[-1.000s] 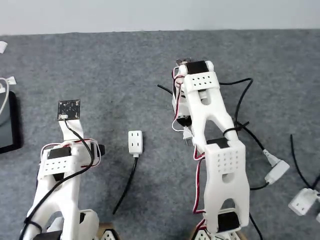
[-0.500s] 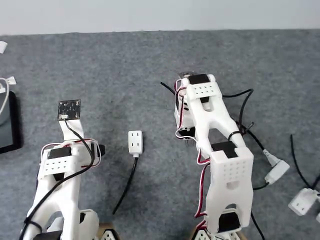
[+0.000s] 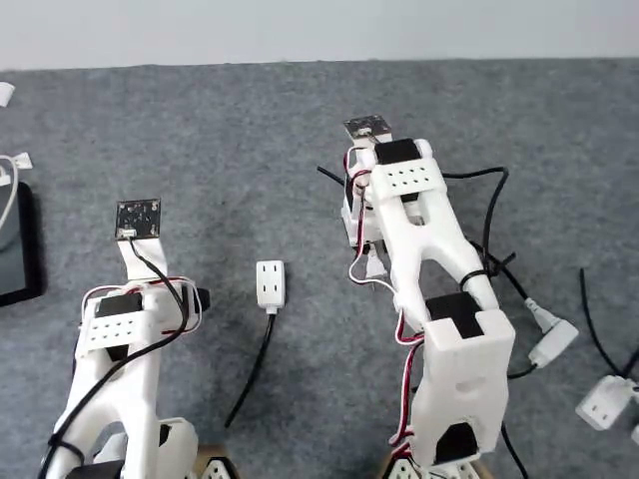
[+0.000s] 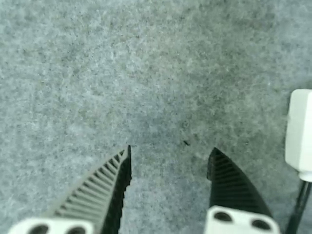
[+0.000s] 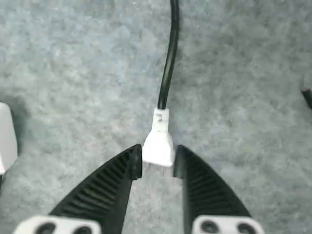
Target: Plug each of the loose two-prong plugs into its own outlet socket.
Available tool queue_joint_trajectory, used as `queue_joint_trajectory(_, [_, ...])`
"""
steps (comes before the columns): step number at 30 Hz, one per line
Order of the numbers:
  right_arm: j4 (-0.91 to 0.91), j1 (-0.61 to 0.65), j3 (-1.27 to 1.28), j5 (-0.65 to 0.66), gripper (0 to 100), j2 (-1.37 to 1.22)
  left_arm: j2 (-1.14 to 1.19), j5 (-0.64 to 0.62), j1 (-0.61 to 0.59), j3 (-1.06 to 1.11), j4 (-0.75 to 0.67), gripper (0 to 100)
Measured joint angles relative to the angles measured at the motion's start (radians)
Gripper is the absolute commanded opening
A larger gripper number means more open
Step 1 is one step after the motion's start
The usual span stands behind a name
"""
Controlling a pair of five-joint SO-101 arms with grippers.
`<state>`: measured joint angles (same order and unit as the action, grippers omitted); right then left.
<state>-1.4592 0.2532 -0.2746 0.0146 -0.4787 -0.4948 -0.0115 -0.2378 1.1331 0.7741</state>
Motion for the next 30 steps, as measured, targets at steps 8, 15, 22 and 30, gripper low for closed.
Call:
queue_joint_trajectory(8, [0.081,0.003,0.0,0.057,12.3,-0.068,0.0,0.0,0.0,0.0,-0.002,19])
queue_joint_trajectory(15, [0.114,0.003,0.0,0.074,12.2,-0.141,0.0,0.0,0.0,0.0,-0.002,19])
queue_joint_trajectory(22, [0.135,0.0,0.0,0.091,0.7,-0.15,0.0,0.0,0.0,0.0,-0.002,19])
queue_joint_trajectory(30, [0.147,-0.012,0.0,0.094,0.9,-0.15,-0.008,0.0,0.0,0.015,-0.003,19])
